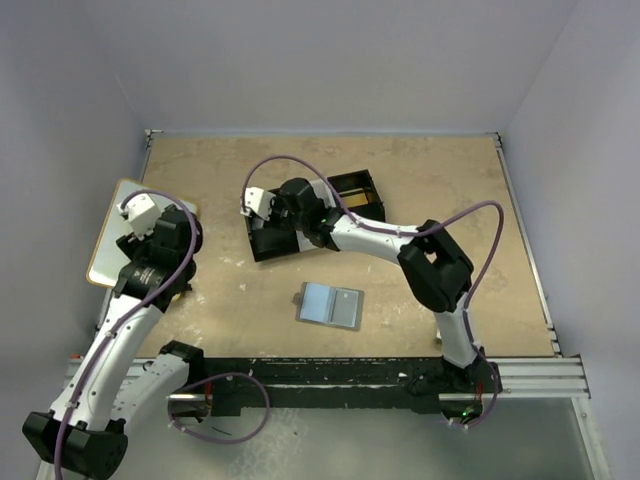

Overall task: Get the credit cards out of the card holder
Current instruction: Place the credit card in the storage box.

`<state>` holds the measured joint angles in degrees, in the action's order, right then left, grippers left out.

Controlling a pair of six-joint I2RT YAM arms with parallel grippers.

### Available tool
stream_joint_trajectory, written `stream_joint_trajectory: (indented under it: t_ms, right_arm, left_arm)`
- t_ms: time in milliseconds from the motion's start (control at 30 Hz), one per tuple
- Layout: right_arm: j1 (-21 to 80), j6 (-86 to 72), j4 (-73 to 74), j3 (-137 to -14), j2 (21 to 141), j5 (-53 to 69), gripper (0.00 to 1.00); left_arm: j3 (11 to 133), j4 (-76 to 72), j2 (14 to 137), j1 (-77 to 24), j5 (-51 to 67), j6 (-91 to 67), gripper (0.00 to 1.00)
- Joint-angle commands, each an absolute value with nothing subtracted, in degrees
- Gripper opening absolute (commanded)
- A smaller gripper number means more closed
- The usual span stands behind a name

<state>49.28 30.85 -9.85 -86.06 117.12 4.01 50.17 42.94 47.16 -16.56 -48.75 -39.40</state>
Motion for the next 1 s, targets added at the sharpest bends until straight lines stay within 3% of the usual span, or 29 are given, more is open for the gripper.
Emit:
stream_joint_trajectory:
  t_ms: [0, 967]
  right_arm:
    - [49.3, 38.9, -18.0, -88.8, 118.3, 3.1, 0.0]
    - [49.0, 47.9, -17.3, -96.4, 130.4, -0.4, 0.0]
  left_arm:
    - [50.5, 41.5, 44.4, -16.5, -50.3, -40.2, 0.77]
    - [50.3, 42.1, 41.3, -16.5, -52.8, -41.1, 0.77]
